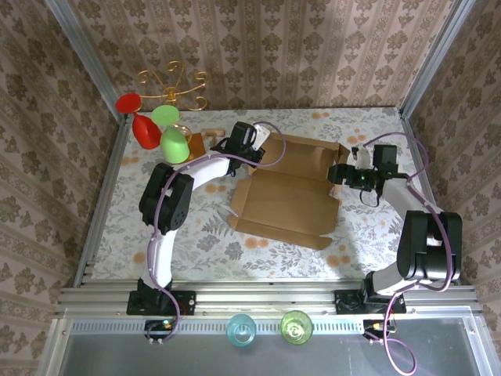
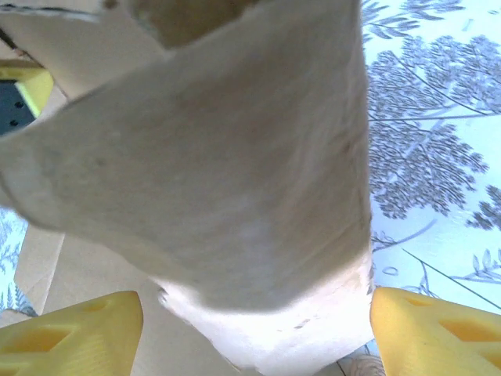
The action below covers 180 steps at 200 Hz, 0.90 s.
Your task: Fold the paper box
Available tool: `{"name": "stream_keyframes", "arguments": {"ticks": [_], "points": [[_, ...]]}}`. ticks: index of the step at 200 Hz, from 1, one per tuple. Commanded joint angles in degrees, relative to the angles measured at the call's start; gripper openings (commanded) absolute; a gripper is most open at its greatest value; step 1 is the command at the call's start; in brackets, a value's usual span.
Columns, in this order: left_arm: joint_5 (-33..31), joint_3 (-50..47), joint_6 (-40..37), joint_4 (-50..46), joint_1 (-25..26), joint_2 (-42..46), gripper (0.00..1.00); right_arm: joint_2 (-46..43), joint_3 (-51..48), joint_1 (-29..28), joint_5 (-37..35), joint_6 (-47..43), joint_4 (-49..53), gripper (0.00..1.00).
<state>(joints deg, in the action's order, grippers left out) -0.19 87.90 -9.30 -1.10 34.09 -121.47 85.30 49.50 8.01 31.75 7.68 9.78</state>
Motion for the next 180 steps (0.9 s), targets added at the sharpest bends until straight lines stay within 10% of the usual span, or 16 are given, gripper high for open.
{"name": "stream_keyframes", "arguments": {"ticks": [1, 79, 116, 180], "points": [[0.28, 0.12, -3.27, -5.05, 0.37, -2.06, 0.0, -2.59, -2.62, 0.27, 0.36, 2.22, -3.61, 0.77], [0.58, -0.13, -2.95, -4.87, 0.41, -2.02, 0.0, -13.31, -2.98, 8.23, 4.27, 9.57, -7.36, 0.8], [0.51, 0.08, -2.98, -4.79, 0.45, -2.02, 0.0, -11.3, -4.11, 16.4, -3.01, 14.81, -7.67, 0.65], [0.32, 0.41, -2.99, -5.04, 0.88, -2.59, 0.0, 7.84, 9.02, 7.6, -3.32, 5.19, 2.41, 0.5]]}}
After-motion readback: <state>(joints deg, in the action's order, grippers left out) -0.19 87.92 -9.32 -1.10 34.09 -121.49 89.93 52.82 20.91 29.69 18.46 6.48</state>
